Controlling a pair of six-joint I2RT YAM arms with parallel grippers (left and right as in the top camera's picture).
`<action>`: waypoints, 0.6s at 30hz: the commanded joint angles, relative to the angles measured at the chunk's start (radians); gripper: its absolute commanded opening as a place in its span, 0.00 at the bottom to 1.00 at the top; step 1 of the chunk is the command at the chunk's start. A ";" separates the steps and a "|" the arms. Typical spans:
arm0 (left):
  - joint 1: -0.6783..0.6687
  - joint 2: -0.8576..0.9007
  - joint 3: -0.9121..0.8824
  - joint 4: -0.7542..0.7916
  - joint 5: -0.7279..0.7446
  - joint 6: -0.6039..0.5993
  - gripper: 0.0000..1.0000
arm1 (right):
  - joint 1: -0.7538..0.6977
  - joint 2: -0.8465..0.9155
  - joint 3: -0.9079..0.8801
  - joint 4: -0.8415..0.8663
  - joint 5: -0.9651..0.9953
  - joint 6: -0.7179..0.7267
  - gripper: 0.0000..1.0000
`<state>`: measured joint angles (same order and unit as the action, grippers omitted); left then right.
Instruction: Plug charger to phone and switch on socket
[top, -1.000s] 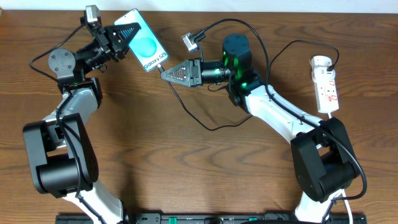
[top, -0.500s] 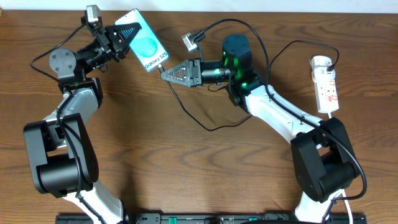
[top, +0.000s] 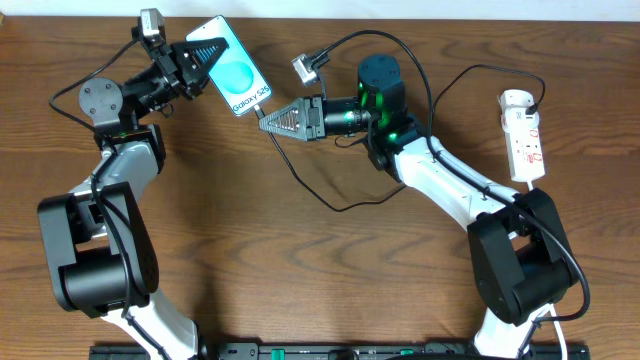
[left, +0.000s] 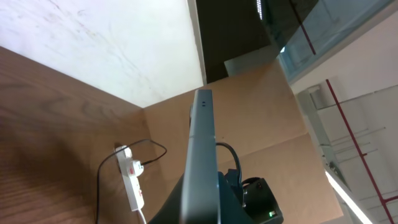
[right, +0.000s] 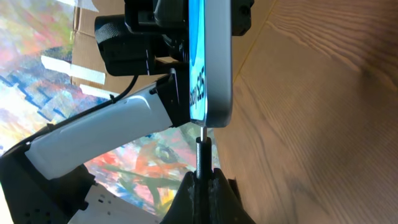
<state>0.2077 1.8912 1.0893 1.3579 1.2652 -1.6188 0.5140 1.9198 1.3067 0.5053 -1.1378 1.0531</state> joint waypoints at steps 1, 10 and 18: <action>-0.026 -0.002 0.013 0.013 0.116 0.029 0.07 | -0.008 -0.003 0.013 0.014 0.054 -0.025 0.01; -0.026 -0.002 0.013 0.021 0.135 0.029 0.07 | -0.010 -0.003 0.013 0.014 0.043 -0.037 0.01; -0.026 -0.002 0.013 0.021 0.138 0.030 0.07 | -0.010 -0.003 0.013 0.014 0.042 -0.037 0.01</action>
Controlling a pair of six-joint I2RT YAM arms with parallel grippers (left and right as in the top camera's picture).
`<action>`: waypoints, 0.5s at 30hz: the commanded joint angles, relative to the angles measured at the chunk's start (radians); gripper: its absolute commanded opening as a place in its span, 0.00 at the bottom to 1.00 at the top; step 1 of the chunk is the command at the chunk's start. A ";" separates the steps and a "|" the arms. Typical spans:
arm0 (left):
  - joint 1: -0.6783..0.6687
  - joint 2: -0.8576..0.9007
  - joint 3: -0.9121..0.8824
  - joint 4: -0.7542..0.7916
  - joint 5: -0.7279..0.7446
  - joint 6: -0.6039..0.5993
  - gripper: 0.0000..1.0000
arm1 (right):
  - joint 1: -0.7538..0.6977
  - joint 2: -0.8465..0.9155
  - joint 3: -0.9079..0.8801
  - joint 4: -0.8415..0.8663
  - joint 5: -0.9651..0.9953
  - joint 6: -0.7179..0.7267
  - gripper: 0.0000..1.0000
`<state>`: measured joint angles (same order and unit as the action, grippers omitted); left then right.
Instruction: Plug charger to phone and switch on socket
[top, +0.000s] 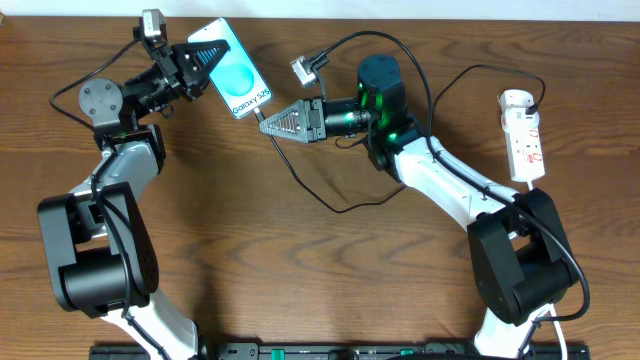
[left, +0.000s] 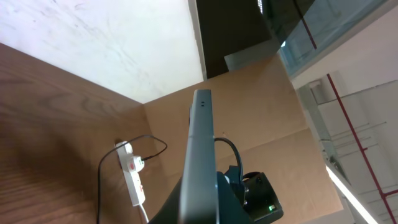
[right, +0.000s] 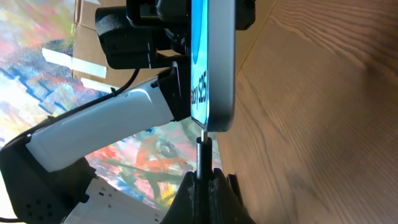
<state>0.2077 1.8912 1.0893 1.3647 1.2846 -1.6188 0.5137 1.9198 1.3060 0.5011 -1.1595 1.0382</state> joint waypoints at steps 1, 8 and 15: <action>-0.026 -0.002 0.013 0.015 0.121 0.033 0.07 | -0.009 -0.003 0.014 0.018 0.063 -0.023 0.01; -0.026 -0.002 0.013 0.035 0.139 0.032 0.08 | -0.009 -0.003 0.014 0.014 0.053 -0.034 0.01; -0.026 -0.002 0.013 0.035 0.149 0.032 0.07 | -0.009 -0.003 0.014 0.005 0.053 -0.046 0.01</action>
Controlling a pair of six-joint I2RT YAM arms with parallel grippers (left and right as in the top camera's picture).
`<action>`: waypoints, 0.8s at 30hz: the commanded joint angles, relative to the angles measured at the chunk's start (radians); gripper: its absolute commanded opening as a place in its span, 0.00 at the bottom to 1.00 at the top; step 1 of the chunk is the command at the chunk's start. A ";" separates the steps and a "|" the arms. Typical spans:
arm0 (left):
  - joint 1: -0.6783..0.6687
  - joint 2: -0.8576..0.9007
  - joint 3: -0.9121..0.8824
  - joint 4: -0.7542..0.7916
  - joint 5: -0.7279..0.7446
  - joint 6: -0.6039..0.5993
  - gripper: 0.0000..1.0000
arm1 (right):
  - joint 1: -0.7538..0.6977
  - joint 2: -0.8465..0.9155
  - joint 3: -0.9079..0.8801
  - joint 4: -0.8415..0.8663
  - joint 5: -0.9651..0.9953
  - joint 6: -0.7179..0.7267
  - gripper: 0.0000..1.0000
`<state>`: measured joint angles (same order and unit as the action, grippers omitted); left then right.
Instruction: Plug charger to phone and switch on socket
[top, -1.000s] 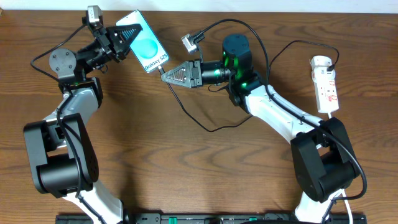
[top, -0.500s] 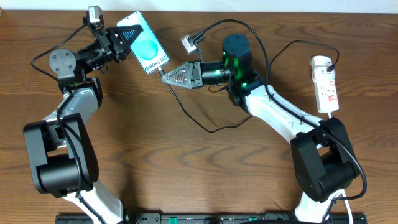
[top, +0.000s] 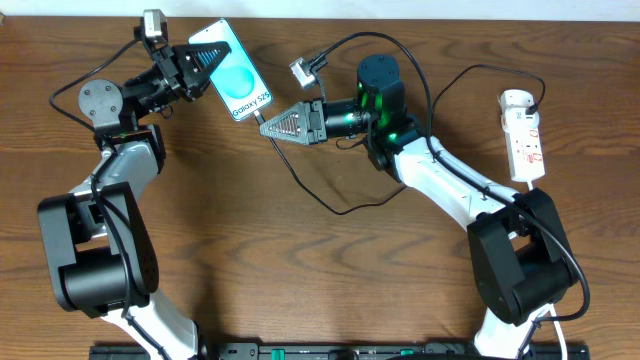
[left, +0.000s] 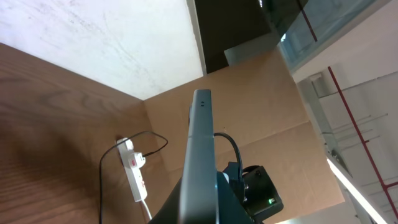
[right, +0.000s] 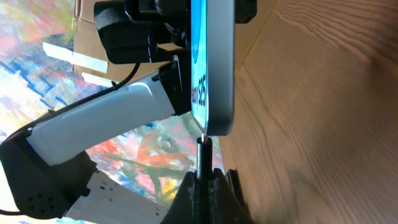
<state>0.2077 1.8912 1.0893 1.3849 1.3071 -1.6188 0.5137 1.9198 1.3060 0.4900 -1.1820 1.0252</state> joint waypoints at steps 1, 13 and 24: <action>-0.026 -0.002 0.013 0.014 0.126 0.032 0.07 | -0.009 -0.003 0.014 0.014 0.076 -0.035 0.01; -0.038 -0.002 0.013 0.014 0.121 0.032 0.07 | -0.009 -0.003 0.014 0.014 0.084 -0.035 0.01; -0.057 -0.002 0.013 0.015 0.116 0.033 0.07 | -0.011 -0.003 0.014 0.014 0.084 -0.037 0.01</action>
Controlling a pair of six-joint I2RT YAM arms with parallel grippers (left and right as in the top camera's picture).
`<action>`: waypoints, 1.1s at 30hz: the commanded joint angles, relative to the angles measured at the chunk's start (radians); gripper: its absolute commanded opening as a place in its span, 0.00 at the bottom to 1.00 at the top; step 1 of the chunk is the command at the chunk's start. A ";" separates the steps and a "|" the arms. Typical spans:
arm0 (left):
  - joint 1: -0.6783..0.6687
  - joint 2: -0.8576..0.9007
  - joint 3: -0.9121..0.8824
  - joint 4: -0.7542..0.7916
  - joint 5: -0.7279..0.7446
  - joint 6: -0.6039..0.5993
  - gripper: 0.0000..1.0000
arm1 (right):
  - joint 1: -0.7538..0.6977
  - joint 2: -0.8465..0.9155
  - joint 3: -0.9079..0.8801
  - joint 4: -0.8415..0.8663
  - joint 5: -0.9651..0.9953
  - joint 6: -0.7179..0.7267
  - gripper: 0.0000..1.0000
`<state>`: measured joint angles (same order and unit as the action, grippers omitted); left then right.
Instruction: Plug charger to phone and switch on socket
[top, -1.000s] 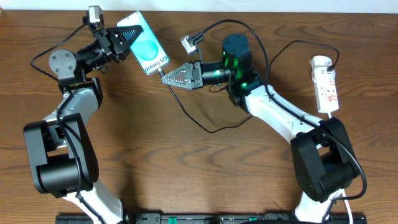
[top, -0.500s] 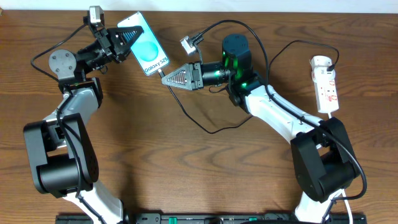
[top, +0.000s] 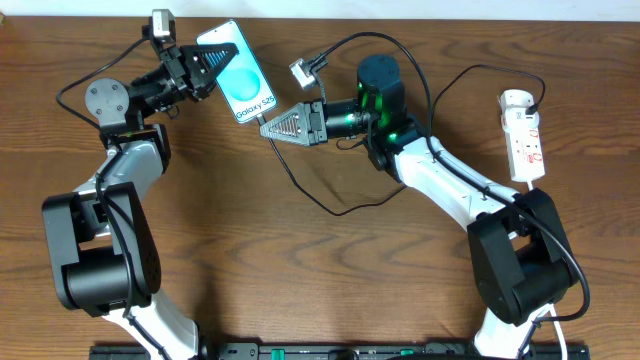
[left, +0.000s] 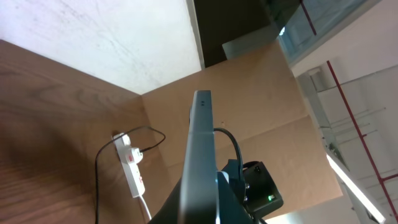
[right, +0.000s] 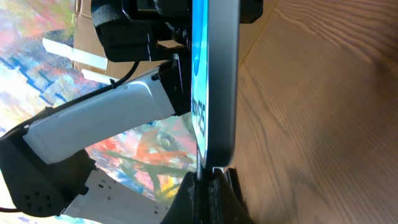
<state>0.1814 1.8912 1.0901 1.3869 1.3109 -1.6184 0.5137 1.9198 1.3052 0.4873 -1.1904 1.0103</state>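
My left gripper (top: 212, 62) is shut on the upper end of the phone (top: 240, 80), a Galaxy S25 with a blue screen, holding it off the table at the back left. The left wrist view shows the phone (left: 202, 143) edge-on. My right gripper (top: 266, 125) is shut on the charger plug (right: 208, 177), which meets the phone's (right: 216, 81) bottom edge with no metal tip showing between them. The black cable (top: 330, 205) runs from the plug across the table. The white power strip (top: 523, 135) lies at the far right, away from both grippers.
The wooden table (top: 300, 280) carries the looping cable in its middle. A second black lead (top: 470, 72) curves from the strip's top toward the right arm. The strip (left: 130, 171) also shows small in the left wrist view.
The phone has moved down and right toward my right gripper. The short metal tip of the plug that showed below the phone's bottom edge is now hidden, with the plug body against the phone.
Through all earlier moments my left gripper held the phone up and my right gripper held the plug just below its bottom edge, the metal tip lined up with the port and partly showing. Now the gap has closed and the tip is out of sight in the phone.
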 joint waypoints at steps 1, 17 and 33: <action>-0.031 -0.002 0.012 0.013 0.113 0.032 0.07 | -0.013 -0.003 0.015 0.017 0.091 -0.022 0.01; -0.031 -0.002 0.012 0.013 0.118 0.032 0.07 | -0.030 -0.003 0.015 0.017 0.093 -0.024 0.01; -0.030 -0.002 0.012 0.012 0.108 0.032 0.07 | -0.030 -0.003 0.015 0.017 0.092 -0.023 0.01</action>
<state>0.1791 1.8912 1.0901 1.3872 1.3098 -1.6184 0.5045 1.9198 1.3048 0.4873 -1.1999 1.0096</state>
